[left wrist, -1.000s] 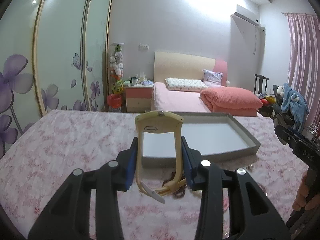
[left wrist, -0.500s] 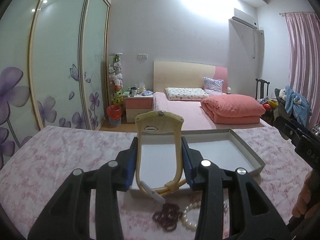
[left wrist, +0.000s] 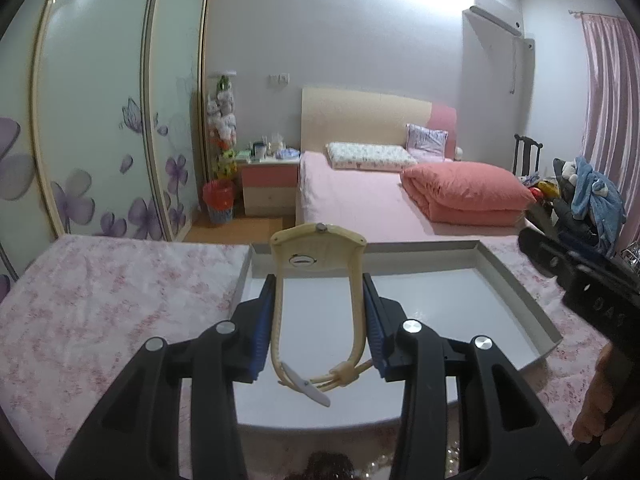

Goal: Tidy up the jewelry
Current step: 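Carry the watch into the grey tray with left tool while right tool carries a bangle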

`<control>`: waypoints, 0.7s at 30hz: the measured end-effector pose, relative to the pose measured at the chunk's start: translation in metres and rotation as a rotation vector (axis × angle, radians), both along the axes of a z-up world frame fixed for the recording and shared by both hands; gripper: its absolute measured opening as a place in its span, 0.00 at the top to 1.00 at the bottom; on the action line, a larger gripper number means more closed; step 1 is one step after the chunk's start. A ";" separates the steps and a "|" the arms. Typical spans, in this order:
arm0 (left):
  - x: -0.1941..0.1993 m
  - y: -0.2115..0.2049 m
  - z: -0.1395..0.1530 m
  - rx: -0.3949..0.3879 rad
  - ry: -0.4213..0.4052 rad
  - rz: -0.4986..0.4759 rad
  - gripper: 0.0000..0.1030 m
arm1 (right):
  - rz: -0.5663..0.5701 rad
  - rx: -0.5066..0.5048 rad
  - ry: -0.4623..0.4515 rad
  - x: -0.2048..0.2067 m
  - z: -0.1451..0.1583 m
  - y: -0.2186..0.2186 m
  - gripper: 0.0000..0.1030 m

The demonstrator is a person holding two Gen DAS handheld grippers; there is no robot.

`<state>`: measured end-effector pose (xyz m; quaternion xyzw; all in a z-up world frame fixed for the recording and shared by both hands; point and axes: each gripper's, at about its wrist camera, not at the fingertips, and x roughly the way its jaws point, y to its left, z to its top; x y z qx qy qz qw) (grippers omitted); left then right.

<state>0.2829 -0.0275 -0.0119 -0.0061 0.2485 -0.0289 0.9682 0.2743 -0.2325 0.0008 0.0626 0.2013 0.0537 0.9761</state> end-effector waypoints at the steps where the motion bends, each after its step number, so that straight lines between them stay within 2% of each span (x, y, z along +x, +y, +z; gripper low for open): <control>1: 0.004 0.000 -0.002 -0.003 0.012 -0.002 0.61 | 0.003 0.001 0.040 0.009 -0.005 0.000 0.34; 6: 0.023 0.003 -0.015 -0.016 0.078 -0.012 0.61 | 0.011 0.026 0.213 0.037 -0.026 0.004 0.34; 12: 0.037 0.003 -0.030 -0.029 0.144 -0.028 0.60 | -0.008 0.017 0.348 0.054 -0.046 0.006 0.34; 15: 0.042 0.001 -0.035 -0.029 0.163 -0.031 0.57 | -0.018 0.001 0.373 0.056 -0.050 0.006 0.33; 16: 0.042 0.002 -0.036 -0.029 0.164 -0.029 0.55 | -0.020 0.002 0.372 0.056 -0.050 0.004 0.30; 18: 0.041 0.003 -0.034 -0.029 0.152 -0.021 0.47 | -0.025 0.010 0.352 0.052 -0.046 0.003 0.24; 21: 0.036 0.009 -0.024 -0.048 0.125 -0.005 0.46 | -0.025 0.028 0.318 0.045 -0.036 0.000 0.24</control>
